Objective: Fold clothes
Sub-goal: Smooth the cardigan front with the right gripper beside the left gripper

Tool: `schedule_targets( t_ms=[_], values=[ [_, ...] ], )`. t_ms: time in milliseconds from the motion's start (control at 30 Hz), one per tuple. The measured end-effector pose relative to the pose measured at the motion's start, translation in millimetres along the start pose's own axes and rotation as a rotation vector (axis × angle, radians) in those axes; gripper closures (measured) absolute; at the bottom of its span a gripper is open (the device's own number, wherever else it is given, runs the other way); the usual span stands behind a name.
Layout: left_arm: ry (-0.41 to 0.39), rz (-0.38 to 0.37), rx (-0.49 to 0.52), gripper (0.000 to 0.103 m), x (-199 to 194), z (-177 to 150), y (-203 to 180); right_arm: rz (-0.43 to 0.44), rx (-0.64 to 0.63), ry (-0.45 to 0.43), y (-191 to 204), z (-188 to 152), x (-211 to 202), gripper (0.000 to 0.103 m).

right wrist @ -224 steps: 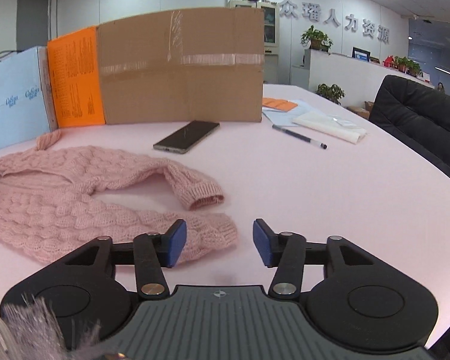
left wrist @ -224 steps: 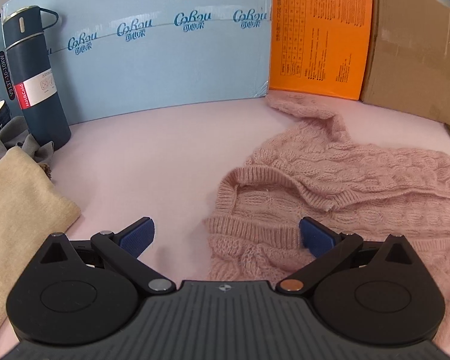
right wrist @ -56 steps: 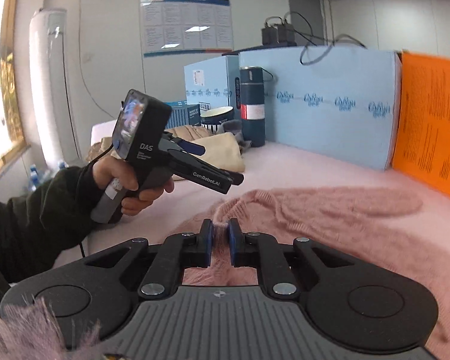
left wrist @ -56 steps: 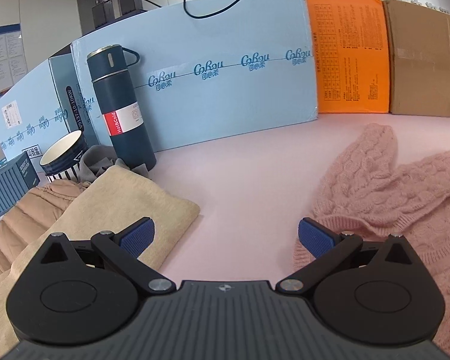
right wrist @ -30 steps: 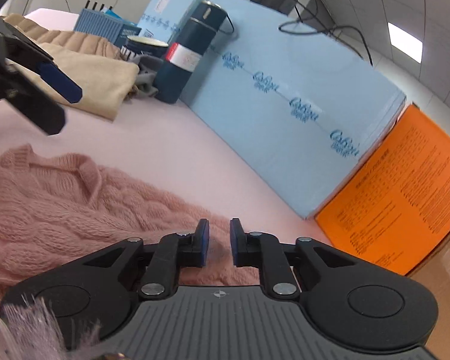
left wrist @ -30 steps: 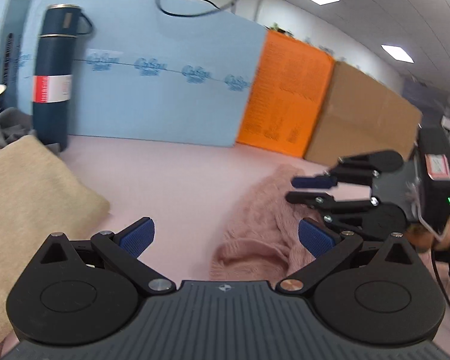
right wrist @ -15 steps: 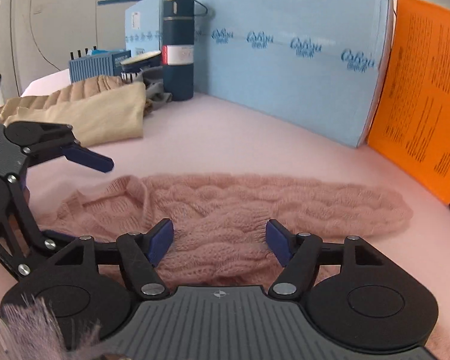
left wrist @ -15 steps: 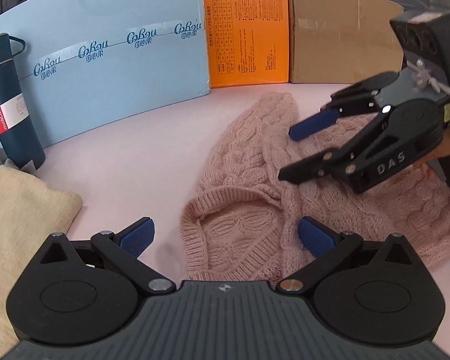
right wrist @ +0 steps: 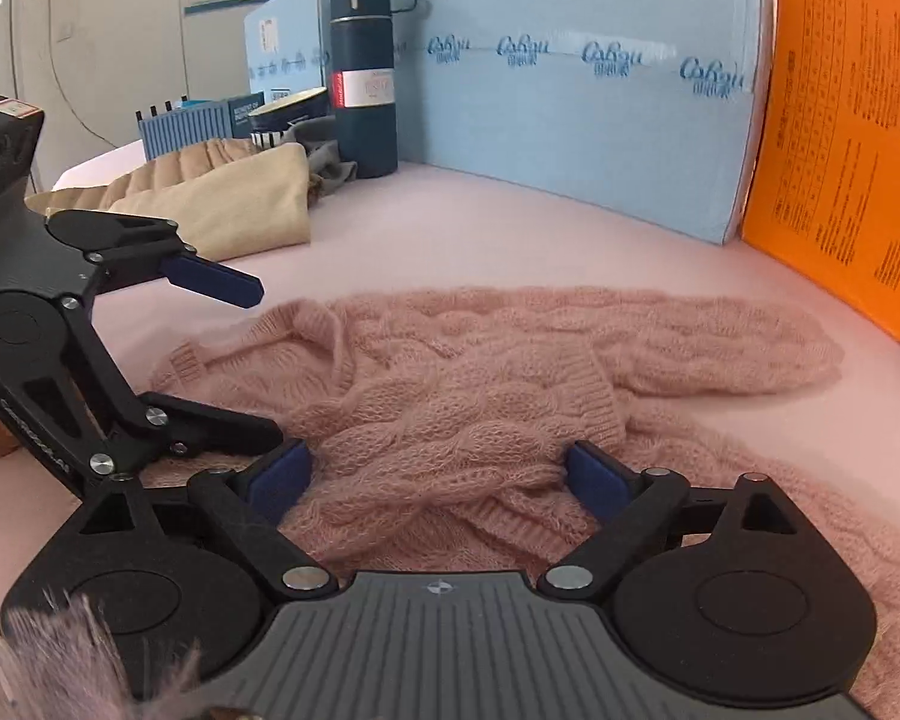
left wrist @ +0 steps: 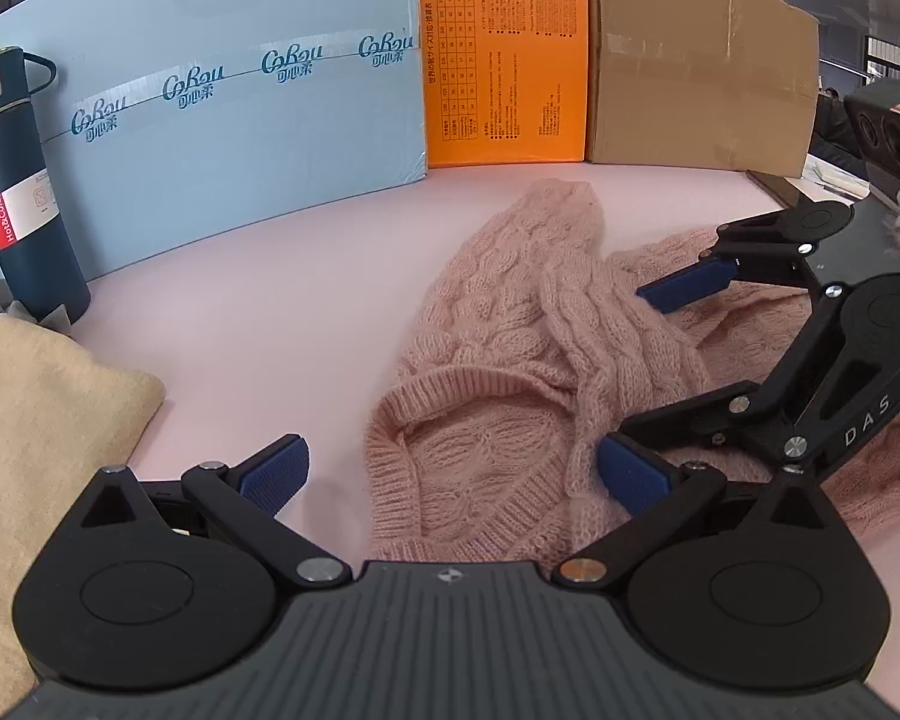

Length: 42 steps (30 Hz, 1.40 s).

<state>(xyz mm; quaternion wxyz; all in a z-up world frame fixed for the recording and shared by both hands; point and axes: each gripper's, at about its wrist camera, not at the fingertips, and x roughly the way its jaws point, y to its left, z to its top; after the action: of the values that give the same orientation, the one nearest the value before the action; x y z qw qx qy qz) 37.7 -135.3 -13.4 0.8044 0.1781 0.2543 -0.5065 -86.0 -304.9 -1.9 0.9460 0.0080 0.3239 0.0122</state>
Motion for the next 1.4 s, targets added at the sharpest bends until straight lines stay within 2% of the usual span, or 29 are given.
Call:
schedule_targets(
  t_ms=[100,200,333,433,533,600,667,700,733,833,900,1000,1100,1267,1400],
  values=[
    [0.0,0.0,-0.001,0.0,0,1,0,0.012,0.028,0.007,-5,0,0,0.0],
    [-0.015,0.004,0.007,0.0,-3,0,-2,0.008,0.021,-0.002,-3,0,-2,0.0],
    [-0.053,-0.009,-0.004,0.0,-9,-1,1,0.041,0.04,-0.087,-5,10,-16,0.0],
    [-0.07,-0.028,-0.049,0.0,-12,-1,10,0.082,0.155,-0.173,-21,29,-28,0.0],
    [-0.066,-0.022,-0.067,0.0,-10,-1,13,0.136,0.334,-0.274,-46,51,-36,0.0],
    [-0.068,-0.02,-0.07,0.0,-10,-1,13,0.204,0.452,-0.339,-65,53,-36,0.0],
    [-0.071,-0.016,-0.075,0.0,-10,-1,14,0.261,0.591,-0.396,-83,37,-32,0.0],
    [-0.072,-0.013,-0.078,0.0,-10,-1,14,0.278,0.657,-0.397,-90,25,-28,0.0],
    [-0.073,-0.01,-0.08,0.0,-10,-1,14,0.29,0.704,-0.333,-97,18,-22,0.0],
    [-0.069,0.007,-0.075,0.0,-10,-2,13,0.223,0.803,-0.118,-113,6,-10,0.0],
    [-0.062,0.018,-0.07,0.0,-9,-2,12,0.249,0.827,-0.091,-119,4,-9,0.0],
    [-0.06,0.031,-0.062,0.0,-9,-2,11,0.343,0.83,-0.063,-121,2,-9,0.0],
    [-0.068,0.036,-0.06,0.0,-10,-2,11,0.351,0.789,-0.034,-115,1,-8,0.0],
    [-0.109,0.022,-0.054,0.0,-18,-3,10,0.387,0.77,-0.071,-113,-2,-5,0.0],
    [-0.159,-0.031,-0.015,0.0,-27,-3,3,0.364,0.713,-0.087,-107,-1,-3,0.005]
  ],
)
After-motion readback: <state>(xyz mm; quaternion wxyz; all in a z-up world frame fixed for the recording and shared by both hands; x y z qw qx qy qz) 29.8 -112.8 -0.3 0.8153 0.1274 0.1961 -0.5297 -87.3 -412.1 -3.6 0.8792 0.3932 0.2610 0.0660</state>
